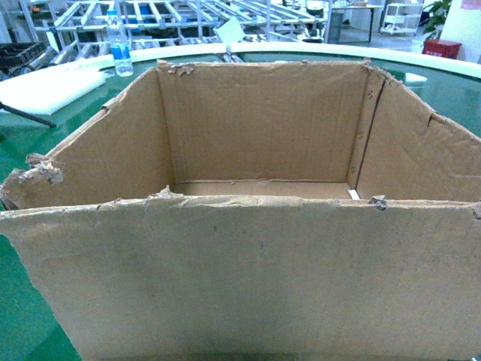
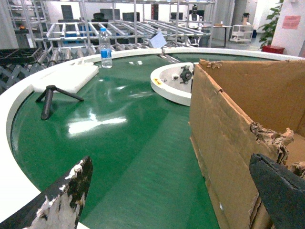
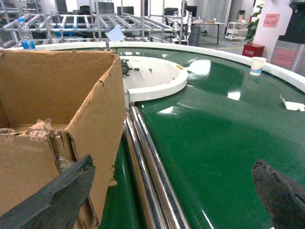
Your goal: Sort boxes to right shelf from conveyor
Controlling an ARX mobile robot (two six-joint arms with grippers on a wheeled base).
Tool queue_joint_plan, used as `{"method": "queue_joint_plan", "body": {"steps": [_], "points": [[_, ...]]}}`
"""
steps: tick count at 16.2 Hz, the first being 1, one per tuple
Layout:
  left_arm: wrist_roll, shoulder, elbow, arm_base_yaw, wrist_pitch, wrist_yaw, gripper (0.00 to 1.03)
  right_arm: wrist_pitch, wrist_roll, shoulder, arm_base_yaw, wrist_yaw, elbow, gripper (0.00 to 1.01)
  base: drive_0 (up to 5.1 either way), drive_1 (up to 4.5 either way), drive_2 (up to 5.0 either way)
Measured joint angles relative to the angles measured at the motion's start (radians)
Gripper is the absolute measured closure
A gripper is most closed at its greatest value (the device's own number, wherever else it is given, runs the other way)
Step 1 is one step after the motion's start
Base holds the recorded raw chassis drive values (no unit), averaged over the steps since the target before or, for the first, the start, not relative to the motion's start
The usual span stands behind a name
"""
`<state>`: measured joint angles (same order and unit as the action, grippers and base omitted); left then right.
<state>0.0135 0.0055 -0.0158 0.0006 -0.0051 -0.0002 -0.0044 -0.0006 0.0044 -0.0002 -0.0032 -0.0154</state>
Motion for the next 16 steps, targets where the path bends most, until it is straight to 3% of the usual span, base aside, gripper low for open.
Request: {"method": "queue_joint_plan", "body": {"steps": [16], "points": [[0.0,0.0,0.0,0.0,0.0,0.0,0.05,0.0,0.0,0.0,0.0,0.0,0.0,0.03,0.0,0.0,0.0]]}}
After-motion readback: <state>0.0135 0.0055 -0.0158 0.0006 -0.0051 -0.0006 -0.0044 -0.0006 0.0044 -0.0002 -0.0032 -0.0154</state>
